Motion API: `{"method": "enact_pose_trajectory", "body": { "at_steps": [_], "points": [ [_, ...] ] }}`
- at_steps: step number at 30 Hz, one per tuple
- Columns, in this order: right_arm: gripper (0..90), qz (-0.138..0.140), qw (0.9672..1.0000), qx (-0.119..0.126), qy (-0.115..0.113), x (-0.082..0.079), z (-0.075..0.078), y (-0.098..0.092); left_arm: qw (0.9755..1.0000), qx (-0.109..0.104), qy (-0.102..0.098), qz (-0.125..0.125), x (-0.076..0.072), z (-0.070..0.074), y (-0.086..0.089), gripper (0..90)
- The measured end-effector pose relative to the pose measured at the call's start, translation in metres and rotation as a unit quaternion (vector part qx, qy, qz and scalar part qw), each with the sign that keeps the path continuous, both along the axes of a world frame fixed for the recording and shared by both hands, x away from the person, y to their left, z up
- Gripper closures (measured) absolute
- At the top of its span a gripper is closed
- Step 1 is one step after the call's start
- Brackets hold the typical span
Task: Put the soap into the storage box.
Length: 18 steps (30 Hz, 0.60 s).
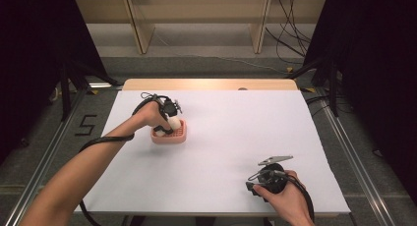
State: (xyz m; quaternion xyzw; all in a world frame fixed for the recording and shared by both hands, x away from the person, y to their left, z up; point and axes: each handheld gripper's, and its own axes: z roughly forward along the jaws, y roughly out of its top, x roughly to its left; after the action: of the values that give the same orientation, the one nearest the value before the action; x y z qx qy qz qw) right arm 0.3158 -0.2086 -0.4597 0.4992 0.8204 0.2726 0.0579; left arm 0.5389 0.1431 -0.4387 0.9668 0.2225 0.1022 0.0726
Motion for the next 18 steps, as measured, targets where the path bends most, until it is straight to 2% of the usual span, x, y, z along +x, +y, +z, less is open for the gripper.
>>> {"method": "enact_pose_trajectory", "body": {
  "at_steps": [10, 16, 18],
  "points": [
    [47.2, -0.006, 1.0000, -0.006, -0.002, 0.000, 0.000, 0.001, 0.9997, -0.014, 0.001, 0.022, 0.000, 0.002, 0.004, 48.1],
    [46.5, 0.000, 1.0000, -0.002, -0.001, 0.000, 0.000, 0.000, 0.9983, -0.041, 0.004, 0.041, -0.005, 0.009, 0.007, 43.0],
    [46.4, -0.003, 1.0000, -0.003, 0.000, 0.000, 0.000, 0.001, 0.9983, -0.045, 0.001, 0.038, -0.007, 0.014, 0.008, 41.8]
  ]
}}
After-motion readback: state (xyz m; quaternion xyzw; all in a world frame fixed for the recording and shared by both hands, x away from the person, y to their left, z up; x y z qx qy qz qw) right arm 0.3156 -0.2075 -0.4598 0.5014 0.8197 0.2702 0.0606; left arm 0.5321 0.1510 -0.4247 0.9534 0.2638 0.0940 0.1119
